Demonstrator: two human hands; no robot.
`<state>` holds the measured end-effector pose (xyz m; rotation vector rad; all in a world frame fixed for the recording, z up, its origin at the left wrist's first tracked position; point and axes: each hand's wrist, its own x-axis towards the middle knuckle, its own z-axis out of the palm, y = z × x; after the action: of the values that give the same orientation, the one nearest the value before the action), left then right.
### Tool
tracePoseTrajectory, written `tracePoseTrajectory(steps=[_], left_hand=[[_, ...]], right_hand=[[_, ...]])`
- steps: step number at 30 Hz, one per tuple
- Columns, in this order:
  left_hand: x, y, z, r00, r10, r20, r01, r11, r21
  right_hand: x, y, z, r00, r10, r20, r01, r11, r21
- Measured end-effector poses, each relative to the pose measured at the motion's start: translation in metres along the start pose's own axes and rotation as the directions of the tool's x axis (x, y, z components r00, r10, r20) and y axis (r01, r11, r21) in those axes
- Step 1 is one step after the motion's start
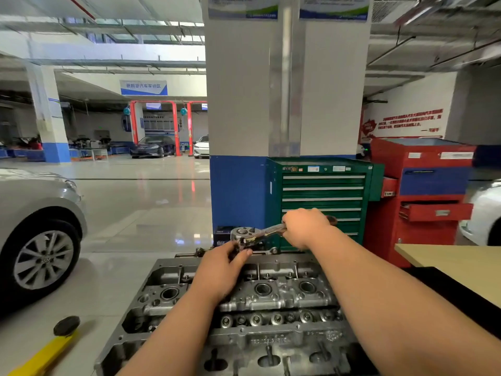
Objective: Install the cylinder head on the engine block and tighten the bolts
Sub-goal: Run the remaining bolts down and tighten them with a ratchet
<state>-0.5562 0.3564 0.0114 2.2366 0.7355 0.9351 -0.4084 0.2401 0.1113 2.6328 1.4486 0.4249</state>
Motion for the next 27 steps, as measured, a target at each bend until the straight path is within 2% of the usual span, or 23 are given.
tracePoseTrajectory(steps=[3, 6, 12, 19, 27], left_hand=[[0.0, 0.0, -0.001, 1.0, -0.024, 0.015, 0.023, 1.0, 0.018], [-0.003, 0.002, -0.003, 0.998, -0.049, 0.043, 0.05, 0.999, -0.01], [-0.002, 0.0, -0.001, 0.999, -0.025, 0.042, 0.022, 0.998, 0.053], [0.006, 0.001, 0.004, 0.995, 0.038, 0.094, -0.055, 0.982, 0.182], [0.005, 0.004, 0.006, 0.996, 0.003, 0.088, -0.021, 0.977, 0.212]], right_hand=[[-0.007, -0.004, 0.005, 0.996, 0.065, -0.068, -0.066, 0.998, -0.015], [-0.04, -0.003, 0.006, 0.992, 0.065, -0.107, -0.069, 0.997, -0.04], [-0.086, -0.025, -0.005, 0.991, 0.112, -0.07, -0.114, 0.993, -0.035], [-0.096, -0.031, -0.008, 0.99, 0.136, -0.046, -0.136, 0.991, -0.006], [-0.104, -0.036, -0.013, 0.991, 0.119, -0.063, -0.12, 0.993, -0.014]])
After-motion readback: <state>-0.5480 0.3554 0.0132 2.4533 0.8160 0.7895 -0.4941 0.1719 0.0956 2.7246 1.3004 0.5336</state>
